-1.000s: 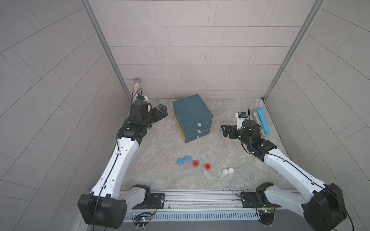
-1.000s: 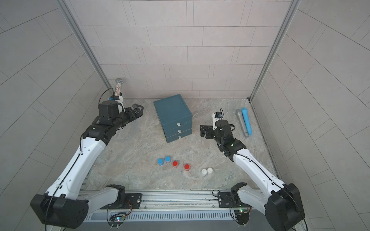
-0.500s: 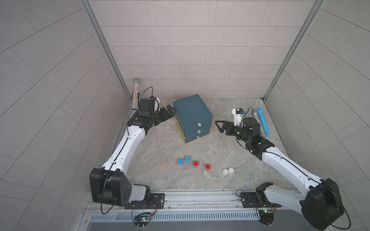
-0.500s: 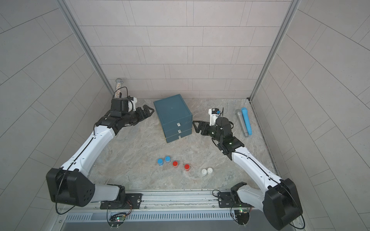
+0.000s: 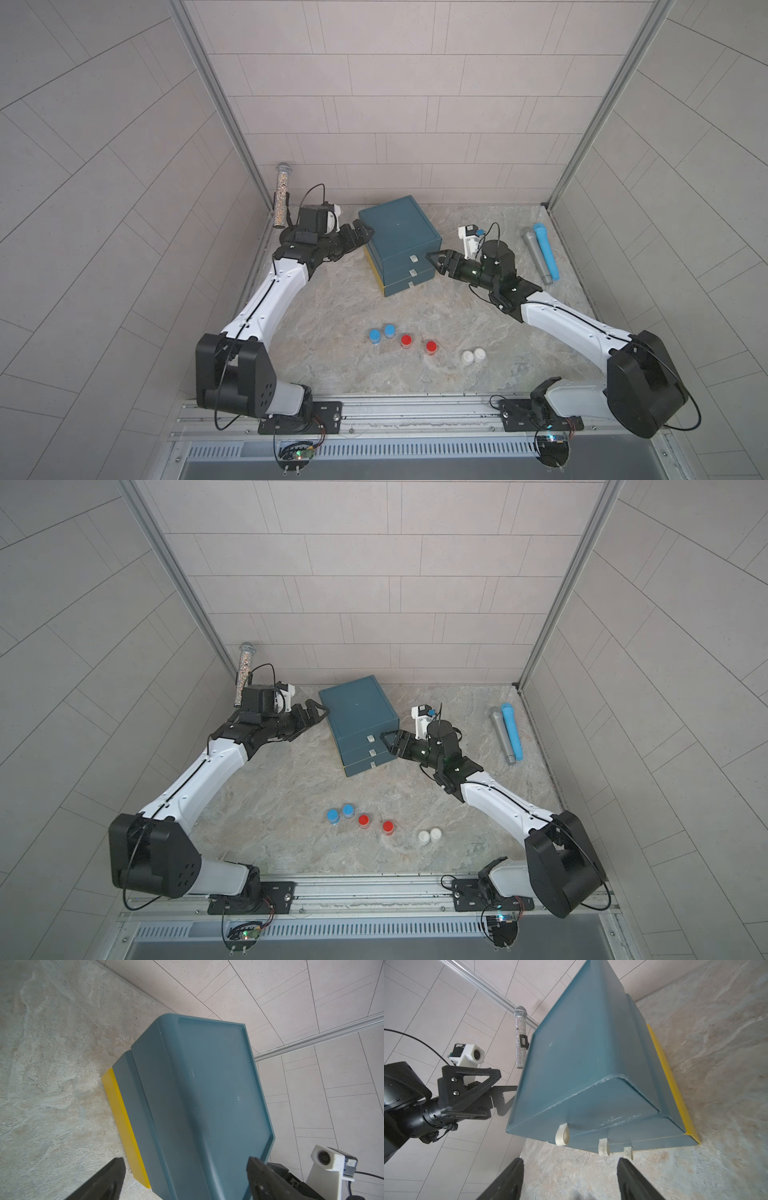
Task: Put the paint cans in the drawer according to color
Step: Open the drawer in the storage box.
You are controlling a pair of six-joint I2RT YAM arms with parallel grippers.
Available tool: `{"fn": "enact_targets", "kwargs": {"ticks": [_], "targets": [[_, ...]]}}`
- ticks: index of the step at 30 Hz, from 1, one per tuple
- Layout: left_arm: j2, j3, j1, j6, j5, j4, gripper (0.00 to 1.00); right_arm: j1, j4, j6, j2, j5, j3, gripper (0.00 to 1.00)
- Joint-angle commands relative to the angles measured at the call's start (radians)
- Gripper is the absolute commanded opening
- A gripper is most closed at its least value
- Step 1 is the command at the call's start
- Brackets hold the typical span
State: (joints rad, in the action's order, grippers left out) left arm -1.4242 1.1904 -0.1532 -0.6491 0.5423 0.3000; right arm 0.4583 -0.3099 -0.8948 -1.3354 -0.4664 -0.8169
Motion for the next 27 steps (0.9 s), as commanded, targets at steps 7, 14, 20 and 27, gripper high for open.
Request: {"fn": "enact_targets", "kwargs": {"ticks": [7, 14, 20, 27], "targets": [[-0.017, -0.043, -0.006, -0.045, 0.046, -0.06, 0.98, 0.035, -0.108, -0.092, -0.114, -0.006, -0.055, 0.61], [-0.048, -0.044, -0.012, -0.046, 0.072, -0.065, 0.97, 0.054, -0.129, -0.107, -0.166, 0.012, -0.075, 0.6], [-0.076, -0.026, -0.011, -0.032, 0.074, -0.025, 0.96, 0.067, -0.165, -0.129, -0.231, -0.021, -0.113, 0.47], [-0.09, -0.002, -0.012, -0.01, 0.094, 0.001, 0.96, 0.067, -0.182, -0.148, -0.252, -0.02, -0.12, 0.45]]}}
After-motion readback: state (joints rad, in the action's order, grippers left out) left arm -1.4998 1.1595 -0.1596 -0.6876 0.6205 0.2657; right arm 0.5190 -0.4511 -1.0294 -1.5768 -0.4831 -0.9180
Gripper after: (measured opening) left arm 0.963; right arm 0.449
